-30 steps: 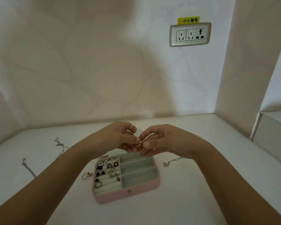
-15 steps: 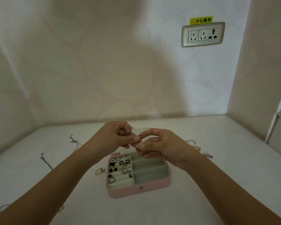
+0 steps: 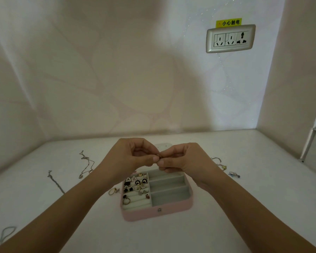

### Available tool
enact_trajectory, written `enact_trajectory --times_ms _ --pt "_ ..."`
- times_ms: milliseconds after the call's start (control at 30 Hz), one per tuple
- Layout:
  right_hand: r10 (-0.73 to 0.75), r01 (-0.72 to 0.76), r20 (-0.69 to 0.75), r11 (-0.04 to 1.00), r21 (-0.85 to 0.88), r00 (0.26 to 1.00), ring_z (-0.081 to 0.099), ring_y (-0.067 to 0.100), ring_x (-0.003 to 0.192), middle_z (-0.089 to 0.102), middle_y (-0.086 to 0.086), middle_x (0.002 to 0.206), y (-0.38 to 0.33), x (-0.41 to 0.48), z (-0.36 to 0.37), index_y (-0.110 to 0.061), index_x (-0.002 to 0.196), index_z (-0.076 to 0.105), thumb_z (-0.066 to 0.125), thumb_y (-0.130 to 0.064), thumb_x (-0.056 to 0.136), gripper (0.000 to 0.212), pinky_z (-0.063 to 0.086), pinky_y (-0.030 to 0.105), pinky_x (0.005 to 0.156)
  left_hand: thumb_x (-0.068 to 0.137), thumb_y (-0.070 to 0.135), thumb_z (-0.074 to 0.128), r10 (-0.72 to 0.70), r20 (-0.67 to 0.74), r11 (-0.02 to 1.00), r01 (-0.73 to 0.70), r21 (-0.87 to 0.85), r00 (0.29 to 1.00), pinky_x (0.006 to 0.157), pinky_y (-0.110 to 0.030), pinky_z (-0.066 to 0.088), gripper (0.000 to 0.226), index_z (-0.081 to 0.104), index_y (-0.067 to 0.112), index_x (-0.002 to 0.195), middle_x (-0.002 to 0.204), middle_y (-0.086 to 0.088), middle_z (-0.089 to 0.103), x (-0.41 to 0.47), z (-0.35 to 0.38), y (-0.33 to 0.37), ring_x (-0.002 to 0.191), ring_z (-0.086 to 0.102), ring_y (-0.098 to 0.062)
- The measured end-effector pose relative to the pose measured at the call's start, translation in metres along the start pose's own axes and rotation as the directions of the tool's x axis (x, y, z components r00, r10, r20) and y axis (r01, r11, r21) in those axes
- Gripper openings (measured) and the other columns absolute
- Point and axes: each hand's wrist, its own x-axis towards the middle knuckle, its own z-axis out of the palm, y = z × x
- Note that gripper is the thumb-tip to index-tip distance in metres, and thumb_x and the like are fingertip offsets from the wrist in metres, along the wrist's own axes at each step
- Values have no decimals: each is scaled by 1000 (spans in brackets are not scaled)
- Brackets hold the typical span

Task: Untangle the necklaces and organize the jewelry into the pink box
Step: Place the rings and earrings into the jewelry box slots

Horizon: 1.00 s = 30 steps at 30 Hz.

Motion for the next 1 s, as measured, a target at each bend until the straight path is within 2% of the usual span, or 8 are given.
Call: enact_trajectory --times_ms 67,167,300,433,533,733,900,1000 --pt "-67 66 -31 996 -59 997 69 18 73 73 13 79 1 1 -1 -5 87 76 76 4 73 17 57 23 69 73 7 77 0 -12 999 0 36 1000 63 -17 50 10 71 15 75 74 -2 73 -3 1 -1 65 66 -7" --pt "-248 217 -75 932 -291 966 71 18 79 75 4 80 6 5 -1 -15 85 78 76 1 73 21 57 27 77 74 9 78 -25 -2 995 25 93 1000 70 -25 53 11 73 19 77 78 -1 74 -7 1 -4 70 68 -9" --pt "-556 472 74 618 -629 828 65 3 77 69 -12 80 15 5 6 -16 92 74 72 -4 78 19 50 11 72 67 28 74 -90 32 995 92 -44 995 75 -21 55 28 73 10 88 87 -5 75 -12 -2 -6 84 71 -17" --pt "-637 543 204 397 -740 744 61 2 76 67 -13 80 17 3 12 -28 90 55 68 -17 82 19 54 25 69 66 19 73 -111 32 986 114 -123 993 71 -19 55 30 69 3 91 87 -13 74 -18 -4 -11 83 71 -21" --pt "-638 587 302 296 -753 708 58 3 71 65 -13 76 17 0 15 -24 85 55 69 -22 81 15 53 29 62 62 12 76 -136 25 986 137 -99 990 66 -21 56 30 70 0 89 82 -17 73 -24 -9 -16 72 70 -20" --pt "-613 642 400 238 -729 681 57 5 67 62 -11 71 21 -4 25 -21 79 56 70 -22 80 15 47 24 58 59 18 76 -125 -22 992 124 -39 992 65 -23 57 19 76 10 76 75 -14 73 -41 -15 -19 67 70 -20" --pt "-601 644 348 389 -659 719 58 2 68 62 -13 71 23 -4 26 -23 77 56 68 -36 80 18 50 21 61 64 18 77 -39 -109 998 44 46 993 68 -21 56 14 78 24 77 74 -3 75 -56 -12 -18 70 71 -16" --pt "-590 635 334 425 -645 735 57 1 68 59 -16 71 25 -5 28 -25 77 55 64 -40 78 18 50 20 62 73 8 76 40 -143 986 -16 167 989 68 -15 54 25 75 33 75 74 8 74 -65 -10 -20 69 70 -9"
